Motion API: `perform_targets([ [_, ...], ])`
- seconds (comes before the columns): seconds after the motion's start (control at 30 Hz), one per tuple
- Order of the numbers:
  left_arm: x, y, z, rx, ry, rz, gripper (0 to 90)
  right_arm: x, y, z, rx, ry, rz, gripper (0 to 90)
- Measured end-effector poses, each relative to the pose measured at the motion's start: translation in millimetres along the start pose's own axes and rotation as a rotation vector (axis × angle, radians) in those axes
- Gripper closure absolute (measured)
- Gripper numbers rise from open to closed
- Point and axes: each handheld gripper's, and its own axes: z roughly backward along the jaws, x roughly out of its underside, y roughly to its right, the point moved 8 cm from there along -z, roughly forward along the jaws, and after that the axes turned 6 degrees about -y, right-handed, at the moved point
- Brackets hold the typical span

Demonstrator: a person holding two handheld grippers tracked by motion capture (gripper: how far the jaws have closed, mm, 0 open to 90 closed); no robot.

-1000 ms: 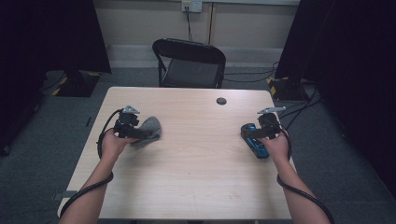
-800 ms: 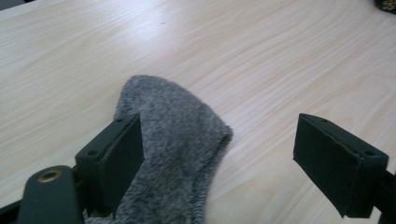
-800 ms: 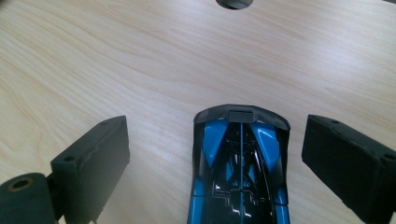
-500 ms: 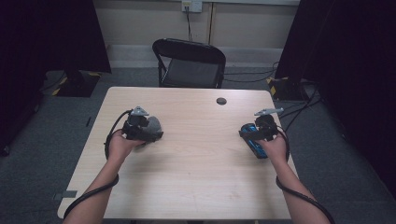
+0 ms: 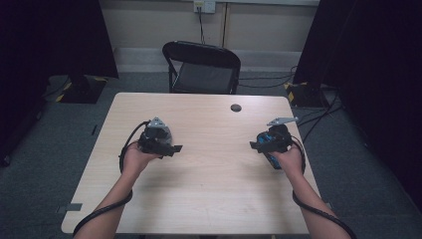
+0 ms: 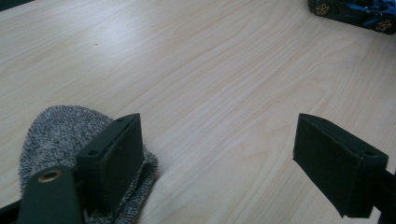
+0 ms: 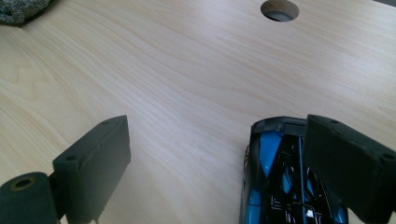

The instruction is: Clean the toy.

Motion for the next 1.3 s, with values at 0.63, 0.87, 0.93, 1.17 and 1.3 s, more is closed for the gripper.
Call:
perform_targets([
  [0.63, 9.4, 24.8, -7.2, 0.047, 0.002, -0.016, 16.2, -1.1, -32.0, 4.6, -0.048, 0.024, 0.078, 7.5],
  [0.87, 11.0, 33.5, -9.2, 0.059, 0.005, -0.025, 16.2, -1.2, -43.8, 4.3, -0.070, 0.027, 0.093, 7.6],
  [0.93, 12.1, 36.4, -10.7, 0.065, 0.004, -0.030, 16.2, 0.1, -48.2, 2.9, -0.078, 0.023, 0.103, 7.6],
  [1.17, 14.5, 43.9, -13.5, 0.084, -0.001, -0.032, 16.2, 2.7, -63.3, -0.6, -0.113, 0.017, 0.131, 7.6],
  [1.3, 15.6, 47.6, -15.2, 0.094, -0.001, -0.039, 16.2, 4.6, -70.0, -2.5, -0.126, 0.015, 0.142, 7.6],
])
